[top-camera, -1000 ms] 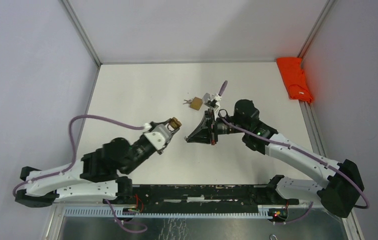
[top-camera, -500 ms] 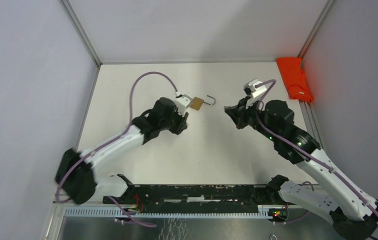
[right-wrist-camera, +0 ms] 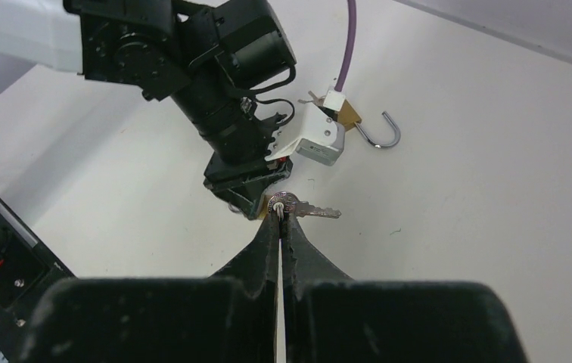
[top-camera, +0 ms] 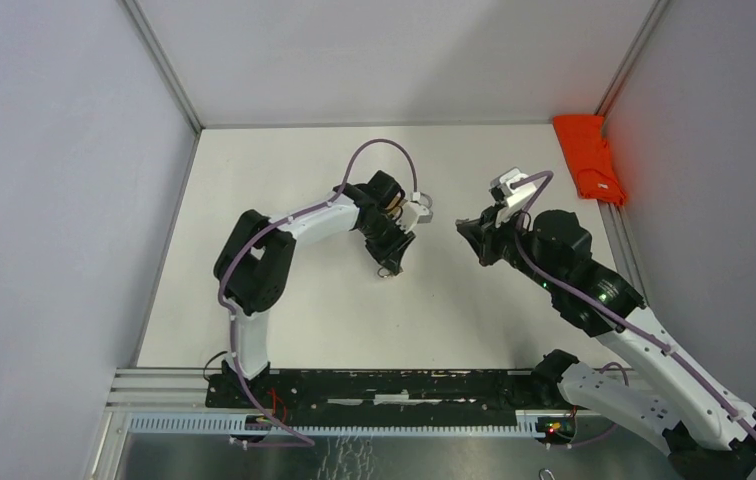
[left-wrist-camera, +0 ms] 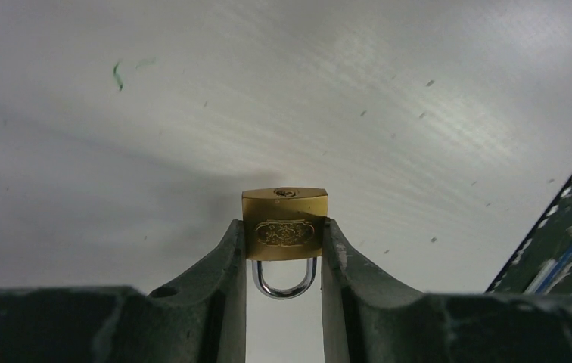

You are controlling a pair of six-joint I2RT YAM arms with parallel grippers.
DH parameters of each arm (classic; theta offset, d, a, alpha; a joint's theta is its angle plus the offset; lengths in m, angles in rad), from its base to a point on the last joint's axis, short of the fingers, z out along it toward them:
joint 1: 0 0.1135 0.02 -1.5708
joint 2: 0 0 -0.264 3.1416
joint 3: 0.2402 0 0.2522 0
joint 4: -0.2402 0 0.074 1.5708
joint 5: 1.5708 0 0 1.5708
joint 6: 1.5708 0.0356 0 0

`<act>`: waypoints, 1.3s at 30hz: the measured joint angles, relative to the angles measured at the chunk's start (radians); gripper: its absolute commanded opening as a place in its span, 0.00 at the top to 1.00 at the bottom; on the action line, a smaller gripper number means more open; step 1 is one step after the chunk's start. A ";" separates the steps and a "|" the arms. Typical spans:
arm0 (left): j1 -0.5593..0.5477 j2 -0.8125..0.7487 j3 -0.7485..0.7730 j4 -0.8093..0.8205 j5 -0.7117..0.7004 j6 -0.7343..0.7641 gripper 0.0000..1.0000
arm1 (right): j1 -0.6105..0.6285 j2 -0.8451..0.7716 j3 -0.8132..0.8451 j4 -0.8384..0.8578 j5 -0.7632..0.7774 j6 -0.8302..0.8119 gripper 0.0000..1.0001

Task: Unlock with the key

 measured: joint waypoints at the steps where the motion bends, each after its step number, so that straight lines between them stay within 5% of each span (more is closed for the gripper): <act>1: 0.002 0.006 0.004 -0.016 -0.013 0.021 0.98 | 0.000 0.000 -0.006 0.004 -0.006 -0.002 1.00; 9: 0.007 0.038 0.001 -0.103 -0.226 0.149 0.97 | 0.000 0.012 -0.055 0.042 -0.066 -0.012 1.00; 28: 0.012 0.034 0.001 -0.109 -0.300 0.188 0.42 | 0.000 0.059 -0.071 0.113 -0.134 -0.011 1.00; 39: 0.025 0.033 0.030 -0.145 -0.333 0.186 0.32 | 0.000 0.055 -0.096 0.118 -0.143 -0.010 1.00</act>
